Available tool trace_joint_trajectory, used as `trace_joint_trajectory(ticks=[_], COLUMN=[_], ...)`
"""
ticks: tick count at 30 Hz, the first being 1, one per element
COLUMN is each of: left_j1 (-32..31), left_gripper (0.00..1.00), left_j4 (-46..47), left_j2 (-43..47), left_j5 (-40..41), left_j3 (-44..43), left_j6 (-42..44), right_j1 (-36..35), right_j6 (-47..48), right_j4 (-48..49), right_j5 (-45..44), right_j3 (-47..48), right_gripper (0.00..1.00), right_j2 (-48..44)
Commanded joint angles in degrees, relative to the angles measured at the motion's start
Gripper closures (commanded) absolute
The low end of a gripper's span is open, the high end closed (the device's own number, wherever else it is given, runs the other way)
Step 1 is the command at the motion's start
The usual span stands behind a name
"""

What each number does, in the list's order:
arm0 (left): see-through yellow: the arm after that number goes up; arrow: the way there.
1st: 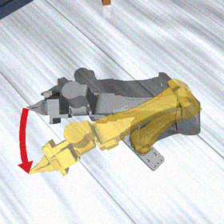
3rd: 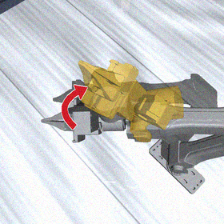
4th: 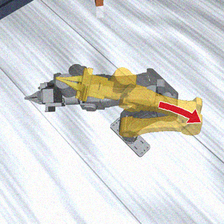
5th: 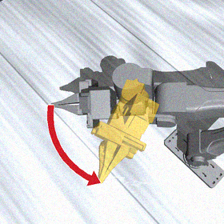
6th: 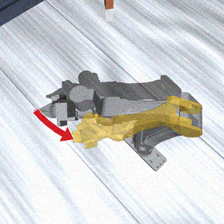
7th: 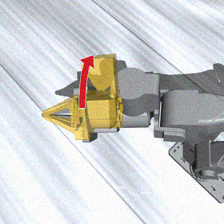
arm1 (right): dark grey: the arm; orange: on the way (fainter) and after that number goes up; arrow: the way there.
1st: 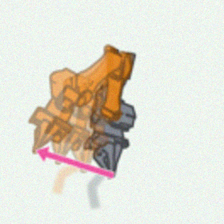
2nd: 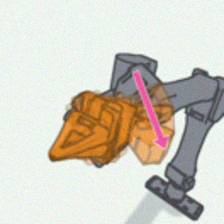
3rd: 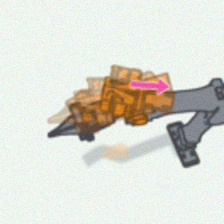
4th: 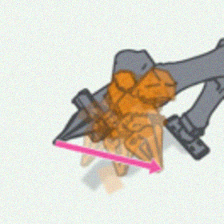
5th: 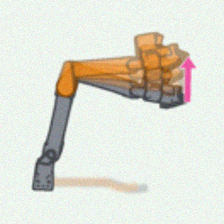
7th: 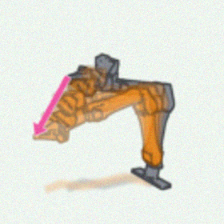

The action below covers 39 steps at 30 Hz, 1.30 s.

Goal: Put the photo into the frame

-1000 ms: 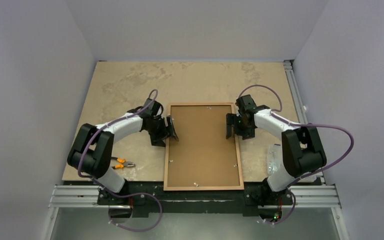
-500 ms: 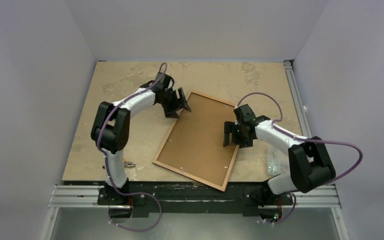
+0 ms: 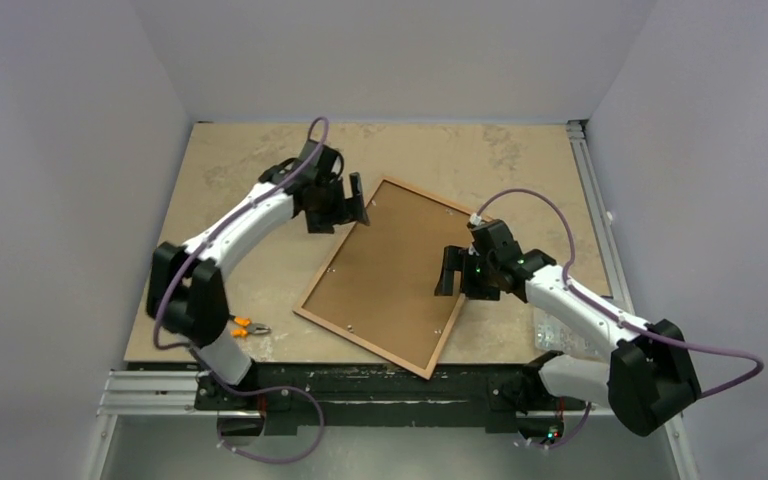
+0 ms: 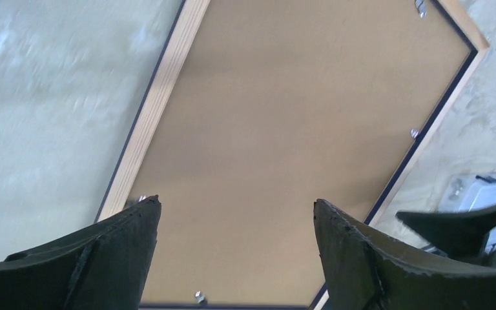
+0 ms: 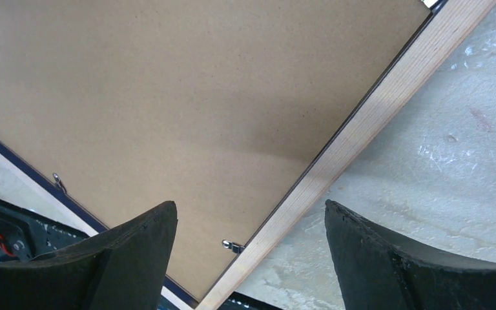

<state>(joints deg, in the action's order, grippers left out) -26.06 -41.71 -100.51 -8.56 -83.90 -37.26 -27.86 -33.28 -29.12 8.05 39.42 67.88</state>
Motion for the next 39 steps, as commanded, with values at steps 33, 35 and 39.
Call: trace_joint_trajectory(ticks=[33,35,39], left_j1=[-0.71,-0.44,0.75], left_gripper=[0.16,0.16,0.16], left_j4=[32.27,34.53,35.5], left_j2=[34.67,32.29,26.6], left_j5=[-13.42,-13.8,-14.73], left_j3=[60.06,59.1,53.93], left_j6=[-25.82,-25.8,-23.98], right_j1=[22.59,22.68,23.92], right_j6=[15.55,16.18,14.84], right_j4=[-10.7,-9.12,-2.86], right_j5=[3.31,6.02,12.65], right_j3=[66.98,62.87,49.84], right_gripper=[0.04,0.04,0.04], right_j2=[62.78,61.42,54.11])
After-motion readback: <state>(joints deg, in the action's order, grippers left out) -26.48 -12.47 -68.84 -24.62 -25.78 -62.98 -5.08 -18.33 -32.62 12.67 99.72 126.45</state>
